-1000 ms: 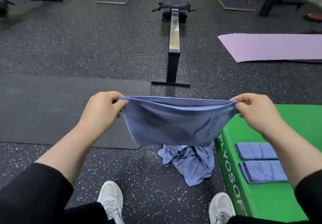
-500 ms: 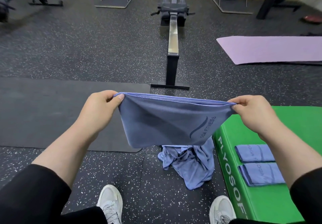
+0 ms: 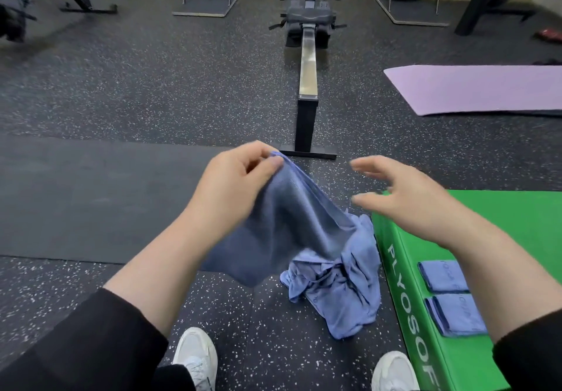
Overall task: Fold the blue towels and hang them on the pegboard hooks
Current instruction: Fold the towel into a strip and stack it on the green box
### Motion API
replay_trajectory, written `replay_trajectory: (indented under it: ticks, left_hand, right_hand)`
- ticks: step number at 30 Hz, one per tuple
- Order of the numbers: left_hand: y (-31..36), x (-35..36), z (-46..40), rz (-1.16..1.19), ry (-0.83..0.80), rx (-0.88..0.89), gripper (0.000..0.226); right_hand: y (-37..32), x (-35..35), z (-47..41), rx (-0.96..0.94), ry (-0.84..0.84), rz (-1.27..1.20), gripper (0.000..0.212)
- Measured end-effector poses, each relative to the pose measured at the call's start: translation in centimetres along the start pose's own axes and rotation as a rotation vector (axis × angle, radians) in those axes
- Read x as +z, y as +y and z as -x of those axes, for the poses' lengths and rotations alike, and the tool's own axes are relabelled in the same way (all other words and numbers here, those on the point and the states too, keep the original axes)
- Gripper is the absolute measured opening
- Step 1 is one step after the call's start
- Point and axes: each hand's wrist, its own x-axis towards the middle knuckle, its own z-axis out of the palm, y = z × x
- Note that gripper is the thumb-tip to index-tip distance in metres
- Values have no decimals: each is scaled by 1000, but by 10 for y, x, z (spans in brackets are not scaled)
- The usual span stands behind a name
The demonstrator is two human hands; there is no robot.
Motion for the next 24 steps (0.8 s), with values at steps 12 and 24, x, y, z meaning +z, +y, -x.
replay_trajectory:
  ticks: [12,24]
  left_hand:
    - [-6,8,-1,185,-167,-134,18]
    - [-14,11,4,-85,-299,-148,27]
  right_hand:
    - [-56,55,-31,-197,-98,-441,30]
    - [-41,45,-37,-164,-50,-271,11]
